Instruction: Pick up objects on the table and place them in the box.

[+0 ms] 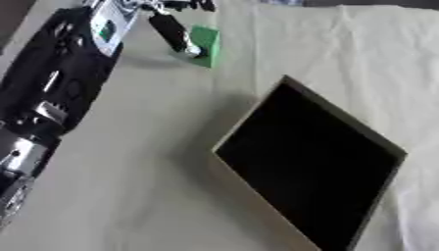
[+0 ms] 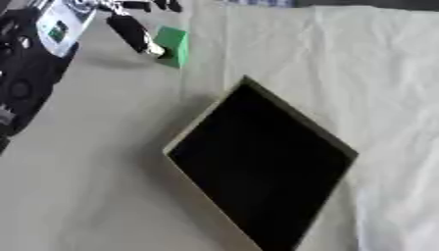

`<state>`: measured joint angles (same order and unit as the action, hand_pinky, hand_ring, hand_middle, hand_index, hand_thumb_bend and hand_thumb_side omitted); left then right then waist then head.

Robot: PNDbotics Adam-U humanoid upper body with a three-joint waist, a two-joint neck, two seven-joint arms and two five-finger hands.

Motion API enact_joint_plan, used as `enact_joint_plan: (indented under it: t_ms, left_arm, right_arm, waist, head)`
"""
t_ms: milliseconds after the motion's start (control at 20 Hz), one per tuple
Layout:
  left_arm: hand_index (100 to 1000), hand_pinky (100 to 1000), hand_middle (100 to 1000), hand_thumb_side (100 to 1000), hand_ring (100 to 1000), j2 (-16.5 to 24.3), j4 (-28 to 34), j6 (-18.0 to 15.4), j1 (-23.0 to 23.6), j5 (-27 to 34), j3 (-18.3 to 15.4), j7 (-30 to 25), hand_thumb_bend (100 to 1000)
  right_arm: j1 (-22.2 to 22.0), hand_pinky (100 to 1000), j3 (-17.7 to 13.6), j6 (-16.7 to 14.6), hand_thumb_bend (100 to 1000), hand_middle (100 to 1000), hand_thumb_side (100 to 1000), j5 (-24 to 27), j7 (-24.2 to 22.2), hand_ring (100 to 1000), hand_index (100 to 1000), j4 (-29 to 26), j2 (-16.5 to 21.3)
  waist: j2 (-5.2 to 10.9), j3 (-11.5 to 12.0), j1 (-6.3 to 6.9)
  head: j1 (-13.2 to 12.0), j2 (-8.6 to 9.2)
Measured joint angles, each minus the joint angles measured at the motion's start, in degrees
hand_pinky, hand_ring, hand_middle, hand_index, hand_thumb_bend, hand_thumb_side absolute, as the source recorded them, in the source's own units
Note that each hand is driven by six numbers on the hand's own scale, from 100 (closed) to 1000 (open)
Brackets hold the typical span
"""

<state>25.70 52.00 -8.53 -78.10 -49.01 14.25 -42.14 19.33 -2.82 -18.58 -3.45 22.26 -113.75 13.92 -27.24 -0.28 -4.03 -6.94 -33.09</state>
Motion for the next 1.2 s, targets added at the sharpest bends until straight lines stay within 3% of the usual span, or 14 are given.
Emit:
enact_joint_plan:
  t_ms: [300, 550, 850, 1000, 1200]
  left_arm:
    - [955, 910, 917, 396, 980, 0.0, -0.7, 0.1, 0.2, -1.2, -0.4, 0.1, 478]
    - [937, 876, 869, 389, 942, -0.5, -1.0, 0.0, 0.5, -1.5, -0.7, 1.1, 421]
    - [866, 787, 739, 346, 857, -0.5, -1.0, -0.2, 0.5, 0.2, -0.7, 3.0, 310]
    - [799, 737, 674, 271, 802, -0.6, -1.0, 0.2, 0.6, 0.5, -0.7, 4.2, 201]
    - [789, 724, 664, 240, 788, -0.7, -1.0, 1.0, 0.6, 0.5, -0.7, 5.2, 149]
  right_arm:
    - [0.4, 622, 0.0, 0.1, 100, 572, 824, 0.0, 0.1, 653, 743, 0.0, -0.2]
    - [0.5, 620, 0.0, 0.3, 100, 571, 830, 0.0, 0.0, 653, 743, 0.0, -1.0]
    - [0.5, 618, 0.0, 0.9, 100, 569, 830, 0.0, 0.4, 652, 741, 0.0, -1.3]
    - [0.5, 618, 0.0, 1.2, 100, 569, 833, 0.0, 0.6, 652, 741, 0.0, -1.5]
    - [0.3, 618, 0.1, 1.5, 100, 569, 831, 0.0, 0.6, 652, 740, 0.0, -1.5]
  waist:
    - [-0.96, -0.2, -0.32]
    - [-1.49, -0.5, -0.64]
    - [-1.68, -0.8, -0.62]
    - [-1.68, -0.8, -0.53]
    - [-1.68, -0.8, -0.37]
  head:
    - [-0.5, 0.72]
    - [-0.9, 1.4]
    - [-1.1, 1.47]
    - [-1.2, 1.47]
    - [-1.2, 1.42]
